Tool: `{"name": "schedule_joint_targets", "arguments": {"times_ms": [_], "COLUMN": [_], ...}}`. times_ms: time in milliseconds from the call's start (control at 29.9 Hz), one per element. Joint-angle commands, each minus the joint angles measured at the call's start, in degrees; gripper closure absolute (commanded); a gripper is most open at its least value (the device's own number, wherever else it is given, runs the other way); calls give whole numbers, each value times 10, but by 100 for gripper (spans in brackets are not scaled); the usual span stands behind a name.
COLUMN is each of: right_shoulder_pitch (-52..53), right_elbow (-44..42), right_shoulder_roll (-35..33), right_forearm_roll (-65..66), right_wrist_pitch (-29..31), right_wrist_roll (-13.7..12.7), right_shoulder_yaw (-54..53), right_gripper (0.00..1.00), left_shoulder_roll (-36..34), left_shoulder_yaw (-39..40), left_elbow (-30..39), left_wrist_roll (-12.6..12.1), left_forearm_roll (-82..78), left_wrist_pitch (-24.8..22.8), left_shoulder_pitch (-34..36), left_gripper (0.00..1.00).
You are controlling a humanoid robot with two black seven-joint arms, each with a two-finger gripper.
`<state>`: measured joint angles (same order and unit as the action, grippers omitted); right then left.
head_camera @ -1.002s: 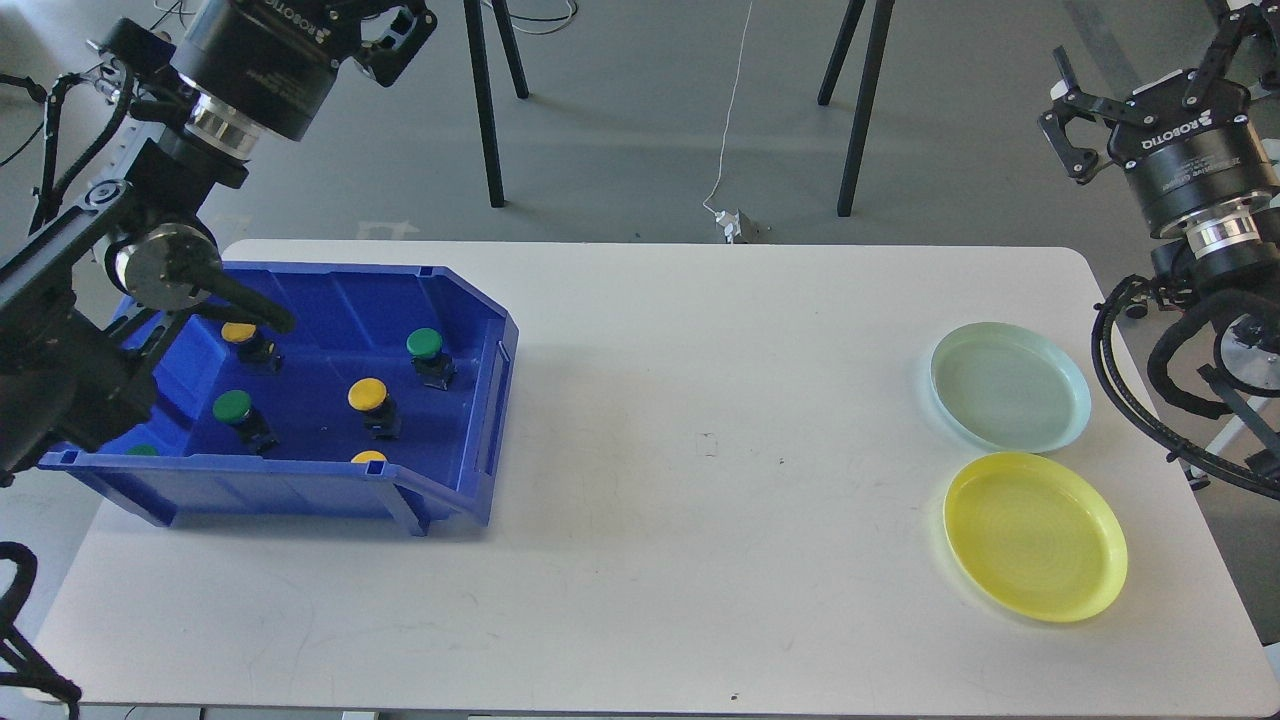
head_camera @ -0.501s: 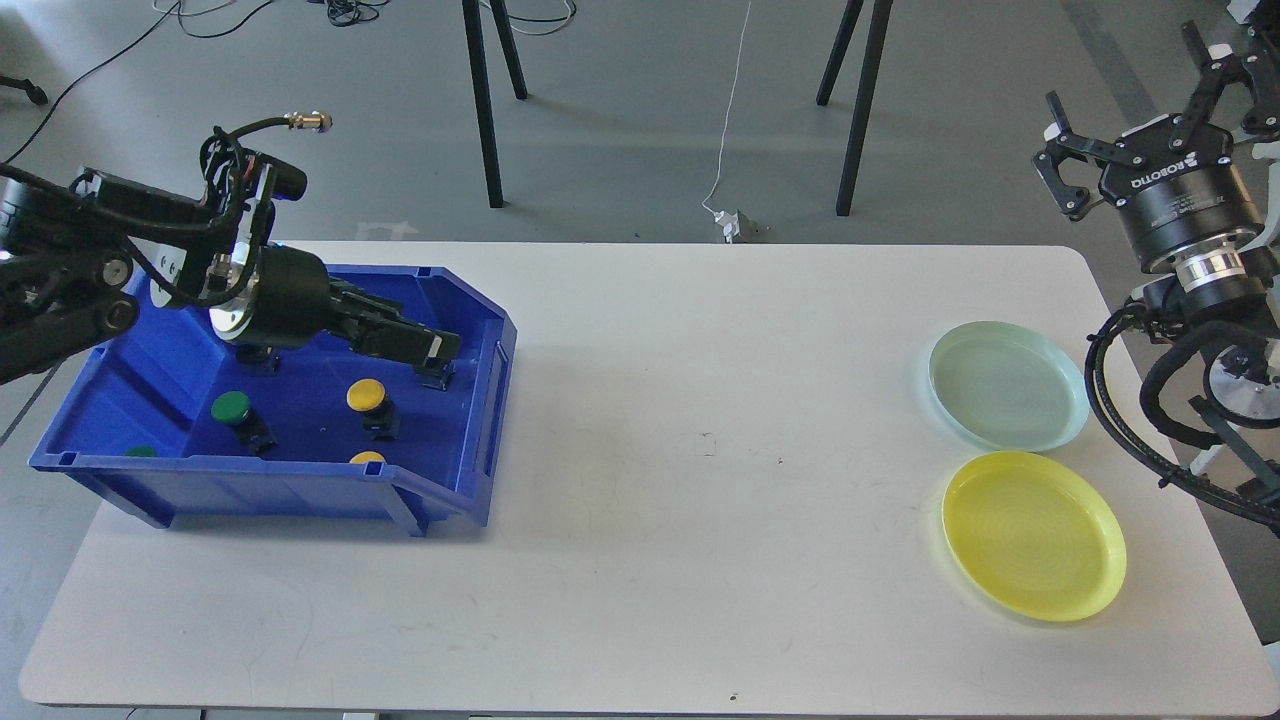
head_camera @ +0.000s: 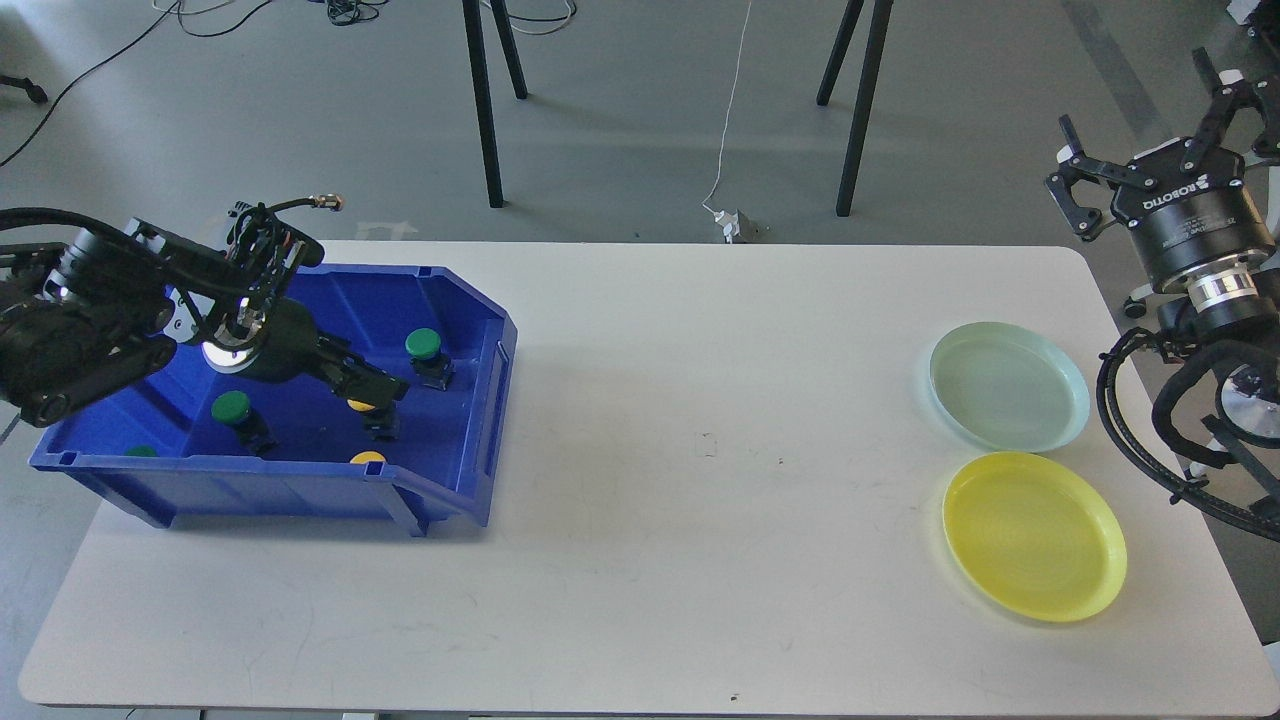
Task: Pass button and place on color plate
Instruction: 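Grasp the yellow button with the left gripper and lift it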
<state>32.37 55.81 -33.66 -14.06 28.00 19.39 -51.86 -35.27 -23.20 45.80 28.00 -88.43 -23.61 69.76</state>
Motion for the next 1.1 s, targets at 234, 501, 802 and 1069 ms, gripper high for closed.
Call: {"name": "schedule_joint_targets", "arguments": {"times_ms": [234, 501, 802, 1069], "right_shoulder_pitch": [-4, -8, -16, -20], "right_elbow": [0, 0, 0, -1], "right_shoulder_roll": [0, 0, 0, -1], "right_forearm_roll": [0, 0, 0, 0], "right_wrist_pitch": [0, 0, 0, 0], "right_wrist_roll": [0, 0, 1, 1], "right_shoulder_yaw": [1, 0, 0, 0], "right_gripper": [0, 0, 0, 0], "left_shoulder_roll": [6, 36, 42, 49], "left_shoulder_yaw": [1, 1, 1, 3], "left_elbow": [-34, -55, -73, -77], "left_wrist_roll": [0, 0, 0, 0], "left_forearm_roll": [0, 1, 1, 7], "left_wrist_pitch": [-3, -3, -2, 1], "left_shoulder_pitch": [-17, -27, -36, -42], "left_gripper": [2, 9, 21, 36]}}
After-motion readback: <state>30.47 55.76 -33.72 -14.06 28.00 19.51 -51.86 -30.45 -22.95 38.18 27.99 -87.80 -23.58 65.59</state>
